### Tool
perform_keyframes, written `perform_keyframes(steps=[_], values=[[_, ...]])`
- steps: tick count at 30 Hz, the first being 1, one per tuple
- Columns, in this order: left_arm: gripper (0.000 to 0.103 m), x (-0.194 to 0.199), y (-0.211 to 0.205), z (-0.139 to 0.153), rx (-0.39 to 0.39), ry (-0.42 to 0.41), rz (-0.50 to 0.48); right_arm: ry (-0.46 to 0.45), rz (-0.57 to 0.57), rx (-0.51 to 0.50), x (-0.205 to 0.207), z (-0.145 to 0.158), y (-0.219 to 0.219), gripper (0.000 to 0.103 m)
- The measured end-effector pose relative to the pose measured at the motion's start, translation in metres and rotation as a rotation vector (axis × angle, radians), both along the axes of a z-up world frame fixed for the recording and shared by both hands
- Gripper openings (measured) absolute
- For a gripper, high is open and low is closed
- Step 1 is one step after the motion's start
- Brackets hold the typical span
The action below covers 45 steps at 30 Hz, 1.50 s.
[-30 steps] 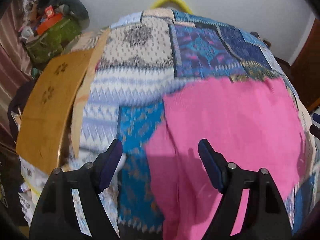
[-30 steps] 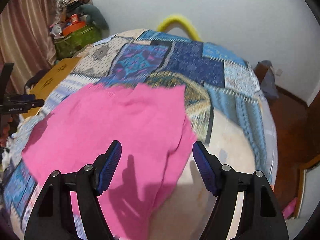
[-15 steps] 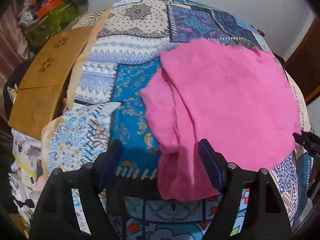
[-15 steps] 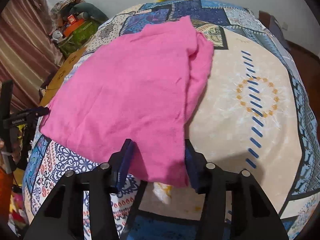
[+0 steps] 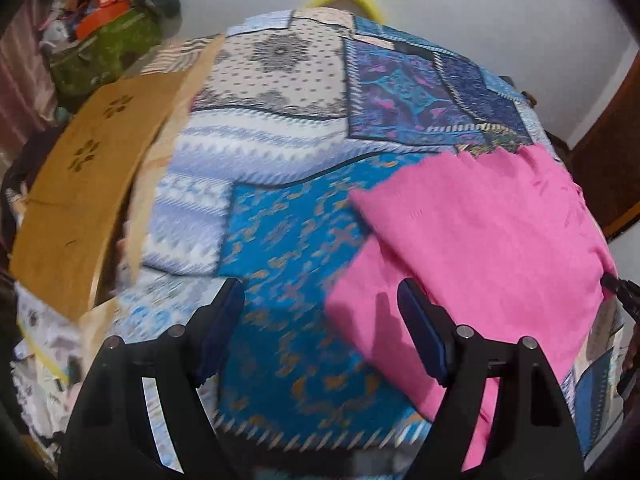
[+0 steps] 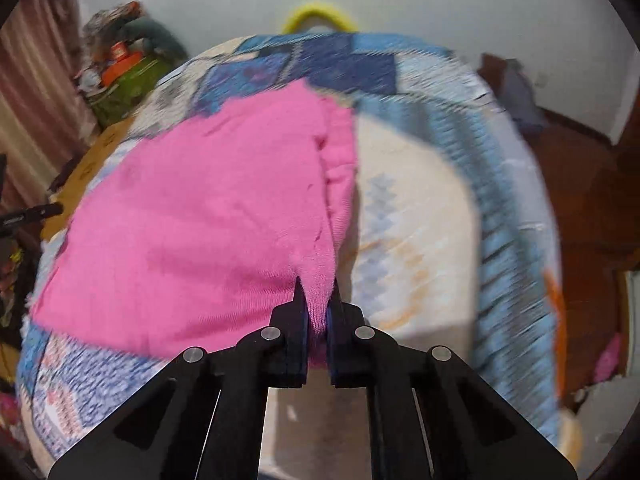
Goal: Fold small clothes
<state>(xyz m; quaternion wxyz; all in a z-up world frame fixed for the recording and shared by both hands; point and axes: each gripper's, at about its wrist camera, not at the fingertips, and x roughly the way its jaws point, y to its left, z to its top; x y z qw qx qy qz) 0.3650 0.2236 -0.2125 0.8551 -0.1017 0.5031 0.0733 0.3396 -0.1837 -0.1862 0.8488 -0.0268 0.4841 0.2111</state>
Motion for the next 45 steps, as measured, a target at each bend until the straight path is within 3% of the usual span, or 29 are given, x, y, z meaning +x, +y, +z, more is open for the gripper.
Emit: perform_keyframes(steps=[7, 9, 11, 12, 13, 14, 15, 20, 24, 33, 38, 40, 42, 44, 45], values=[[0.079, 0.046, -0.024, -0.019, -0.155, -0.003, -0.057, -0.061, -0.077, -0.022, 0.011, 0.012, -0.017, 0.011], [0.079, 0.055, -0.033, -0.026, -0.160, 0.012, -0.075, -0.071, -0.083, -0.028, 0.008, 0.015, -0.020, 0.023], [0.060, 0.059, -0.042, -0.032, -0.155, 0.019, -0.094, -0.077, -0.083, -0.023, 0.004, 0.017, -0.021, 0.041], [0.057, 0.059, -0.046, -0.033, -0.151, 0.014, -0.104, -0.081, -0.082, -0.018, 0.002, 0.018, -0.022, 0.047], [0.045, 0.058, -0.050, -0.031, -0.139, -0.002, -0.108, -0.086, -0.077, -0.008, -0.003, 0.020, -0.022, 0.047], [0.019, 0.056, -0.055, -0.029, -0.142, -0.012, -0.132, -0.084, -0.069, -0.003, -0.003, 0.020, -0.021, 0.047], [0.011, 0.055, -0.058, -0.028, -0.152, -0.013, -0.152, -0.078, -0.060, 0.001, -0.005, 0.020, -0.019, 0.047], [0.009, 0.043, -0.070, -0.020, -0.026, -0.005, -0.160, -0.035, -0.002, 0.045, -0.023, 0.022, 0.000, 0.047], [0.009, 0.016, -0.054, -0.017, -0.033, 0.014, -0.120, 0.031, 0.059, 0.105, -0.043, 0.016, 0.023, 0.057], [0.009, -0.068, -0.026, -0.020, -0.027, 0.070, -0.097, 0.210, 0.210, 0.211, -0.092, -0.007, 0.093, 0.057], [0.009, -0.107, -0.024, -0.022, -0.048, 0.083, -0.108, 0.226, 0.277, 0.212, -0.115, -0.015, 0.130, 0.058], [0.009, -0.120, -0.025, -0.023, -0.054, 0.083, -0.110, 0.159, 0.304, 0.163, -0.123, -0.013, 0.140, 0.052], [0.009, -0.131, -0.028, -0.022, -0.044, 0.078, -0.115, 0.124, 0.334, 0.144, -0.127, -0.012, 0.145, 0.023], [0.009, -0.139, -0.034, -0.019, -0.025, 0.076, -0.122, 0.127, 0.345, 0.139, -0.126, -0.012, 0.144, 0.007], [0.009, -0.141, -0.035, -0.018, -0.024, 0.075, -0.123, 0.126, 0.351, 0.130, -0.125, -0.012, 0.141, 0.007]])
